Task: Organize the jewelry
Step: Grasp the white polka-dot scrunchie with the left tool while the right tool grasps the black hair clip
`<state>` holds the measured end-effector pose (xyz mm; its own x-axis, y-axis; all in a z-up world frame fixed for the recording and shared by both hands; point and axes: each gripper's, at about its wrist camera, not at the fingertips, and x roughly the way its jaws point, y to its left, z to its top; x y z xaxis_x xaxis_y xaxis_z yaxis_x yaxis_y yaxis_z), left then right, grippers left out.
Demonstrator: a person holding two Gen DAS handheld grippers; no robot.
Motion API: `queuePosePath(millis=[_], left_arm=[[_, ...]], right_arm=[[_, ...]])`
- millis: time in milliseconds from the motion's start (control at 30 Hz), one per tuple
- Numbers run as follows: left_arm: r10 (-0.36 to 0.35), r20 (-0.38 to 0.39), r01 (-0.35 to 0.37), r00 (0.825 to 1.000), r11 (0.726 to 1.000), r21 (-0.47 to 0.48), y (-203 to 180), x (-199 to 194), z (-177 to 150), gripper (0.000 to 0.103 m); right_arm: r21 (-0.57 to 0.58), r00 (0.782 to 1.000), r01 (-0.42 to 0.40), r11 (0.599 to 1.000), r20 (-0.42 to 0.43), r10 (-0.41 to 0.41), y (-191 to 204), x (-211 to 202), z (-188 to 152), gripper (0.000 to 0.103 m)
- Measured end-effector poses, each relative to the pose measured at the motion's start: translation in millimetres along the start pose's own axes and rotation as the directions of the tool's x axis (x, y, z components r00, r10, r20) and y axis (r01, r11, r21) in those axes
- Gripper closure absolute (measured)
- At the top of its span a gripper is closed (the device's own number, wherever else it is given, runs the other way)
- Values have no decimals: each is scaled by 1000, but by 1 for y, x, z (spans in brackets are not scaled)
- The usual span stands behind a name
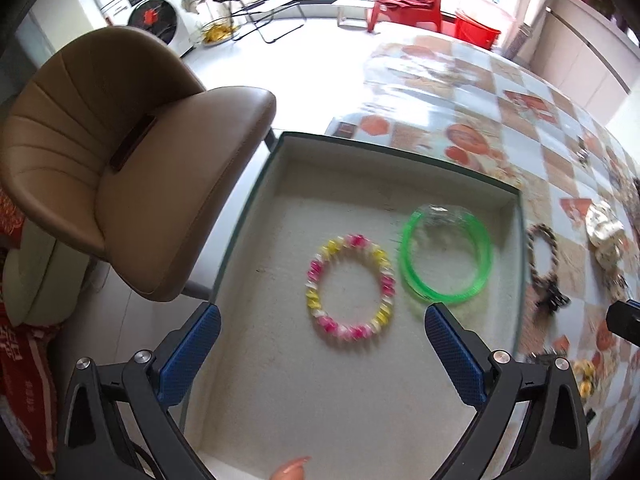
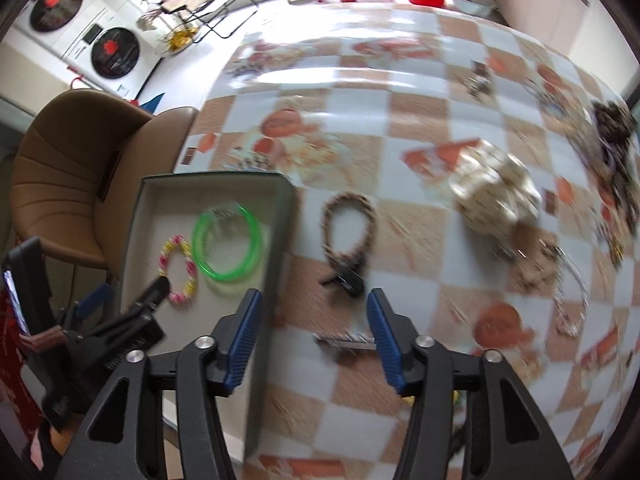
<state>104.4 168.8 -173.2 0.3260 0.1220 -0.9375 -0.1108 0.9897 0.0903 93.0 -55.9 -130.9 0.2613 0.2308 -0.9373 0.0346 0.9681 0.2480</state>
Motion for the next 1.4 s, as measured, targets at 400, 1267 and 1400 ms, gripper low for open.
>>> queuePosePath(millis=[400, 1267, 1400], left_arm=[[-53, -21, 55, 998, 988, 142, -67, -40, -23, 0], [-130, -91, 151, 987, 947, 283, -198, -47, -8, 0], [-160, -86, 177, 983, 944, 277, -213, -41, 10, 0]], right_arm=[[173, 1000, 16, 985, 18, -20, -85, -43, -45, 19], [314, 994, 104, 944, -4, -108, -221, -76, -83, 0], [265, 993, 119, 957, -23, -117, -218, -65, -73, 0]])
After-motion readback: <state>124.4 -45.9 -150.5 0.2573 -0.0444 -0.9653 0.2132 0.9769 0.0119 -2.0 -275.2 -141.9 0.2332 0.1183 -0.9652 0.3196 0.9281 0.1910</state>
